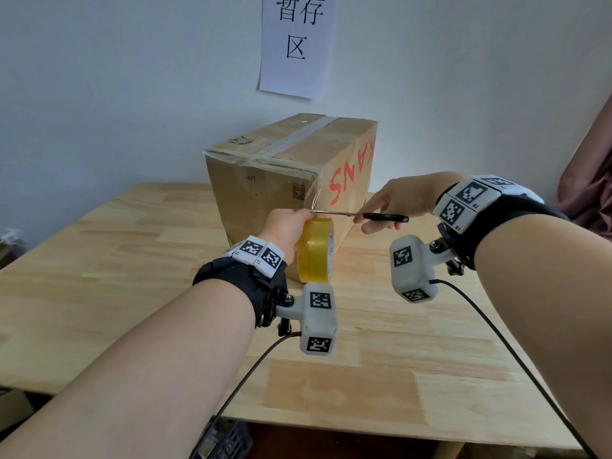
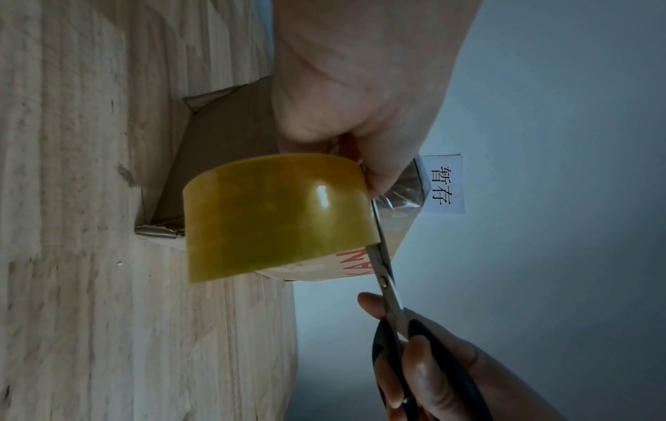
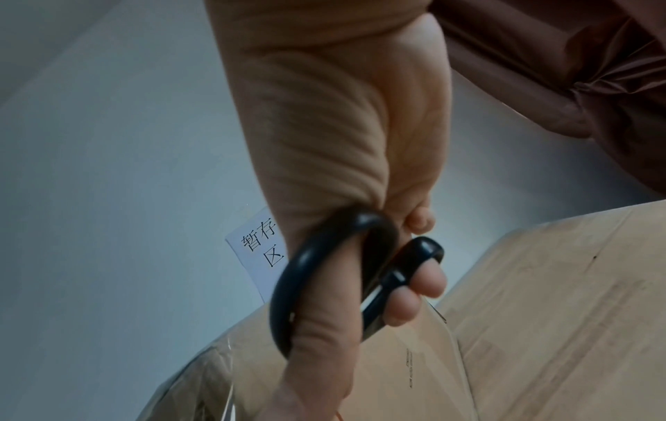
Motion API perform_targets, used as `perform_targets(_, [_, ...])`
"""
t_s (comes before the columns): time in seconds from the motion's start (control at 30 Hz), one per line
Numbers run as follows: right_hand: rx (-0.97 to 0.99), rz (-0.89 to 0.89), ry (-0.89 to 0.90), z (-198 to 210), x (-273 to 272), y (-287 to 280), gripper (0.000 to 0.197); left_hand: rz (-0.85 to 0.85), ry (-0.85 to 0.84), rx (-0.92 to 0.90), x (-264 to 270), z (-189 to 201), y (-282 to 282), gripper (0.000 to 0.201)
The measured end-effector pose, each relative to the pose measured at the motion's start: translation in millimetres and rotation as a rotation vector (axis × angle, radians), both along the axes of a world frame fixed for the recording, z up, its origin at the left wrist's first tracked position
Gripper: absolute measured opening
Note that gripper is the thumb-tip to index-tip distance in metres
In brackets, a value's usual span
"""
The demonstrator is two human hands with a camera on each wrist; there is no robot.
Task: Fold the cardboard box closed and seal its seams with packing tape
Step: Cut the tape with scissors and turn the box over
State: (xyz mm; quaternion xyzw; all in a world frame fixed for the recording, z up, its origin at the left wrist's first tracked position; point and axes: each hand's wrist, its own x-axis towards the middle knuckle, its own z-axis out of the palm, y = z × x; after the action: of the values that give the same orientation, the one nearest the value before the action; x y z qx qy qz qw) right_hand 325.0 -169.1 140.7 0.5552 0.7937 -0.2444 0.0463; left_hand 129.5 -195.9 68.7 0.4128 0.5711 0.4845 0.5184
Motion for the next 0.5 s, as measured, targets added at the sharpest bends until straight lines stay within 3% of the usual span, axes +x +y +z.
perform_targets(0.13, [0.051,0.023,-0.027,-0.1,0.1,0.3,0.049,0.019,0.019,-0.040,-1.4,1.2,3.8,0.011])
perform_targets(0.5, [0.096,0.015,-0.025,-1.9,3.8,-1.2,0.040,0.019,0.018,-0.058,0.8,-2.7,9.3,0.025])
